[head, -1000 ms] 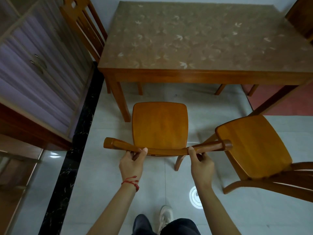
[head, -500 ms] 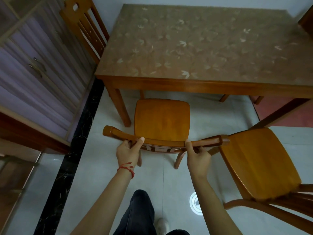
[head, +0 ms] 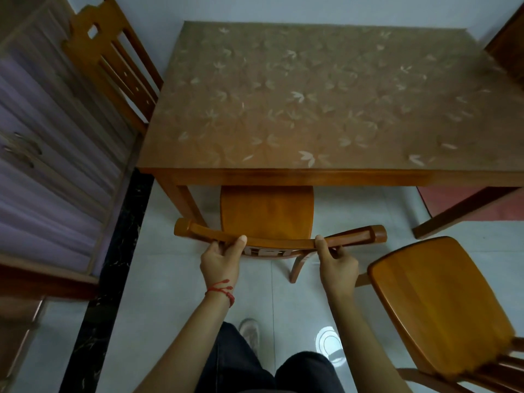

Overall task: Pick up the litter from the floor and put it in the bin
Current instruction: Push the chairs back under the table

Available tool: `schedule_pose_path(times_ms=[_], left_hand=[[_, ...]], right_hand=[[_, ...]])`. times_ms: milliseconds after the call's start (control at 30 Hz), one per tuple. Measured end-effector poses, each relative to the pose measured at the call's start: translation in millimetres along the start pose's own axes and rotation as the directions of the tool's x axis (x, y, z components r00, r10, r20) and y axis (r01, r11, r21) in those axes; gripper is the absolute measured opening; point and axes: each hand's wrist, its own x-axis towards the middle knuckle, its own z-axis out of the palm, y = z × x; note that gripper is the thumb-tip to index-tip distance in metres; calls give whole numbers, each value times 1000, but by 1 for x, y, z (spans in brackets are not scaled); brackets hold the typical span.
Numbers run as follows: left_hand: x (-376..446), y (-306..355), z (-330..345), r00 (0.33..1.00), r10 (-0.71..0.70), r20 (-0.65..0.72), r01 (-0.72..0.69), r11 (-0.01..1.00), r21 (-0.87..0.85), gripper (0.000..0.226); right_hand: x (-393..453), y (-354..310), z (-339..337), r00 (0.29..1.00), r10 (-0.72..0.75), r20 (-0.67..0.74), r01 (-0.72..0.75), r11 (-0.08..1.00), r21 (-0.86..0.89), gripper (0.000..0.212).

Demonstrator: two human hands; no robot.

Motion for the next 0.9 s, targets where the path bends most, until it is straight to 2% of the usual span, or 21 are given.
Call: schedule_pose_path(times_ms=[267,567,900], left_hand=[[47,21,33,999,-27,20,28,999,-30,25],[82,39,72,998,-59,-17,58,997,-60,16],[114,56,107,998,-48,-43,46,998,-49,19]], right_hand=[[50,-23,21,1000,2,3,-2,1000,-10,29],[107,-37,32,999,-26,28,26,1000,-12,31],[161,-53,43,997,-36,66,39,998,-45,33]])
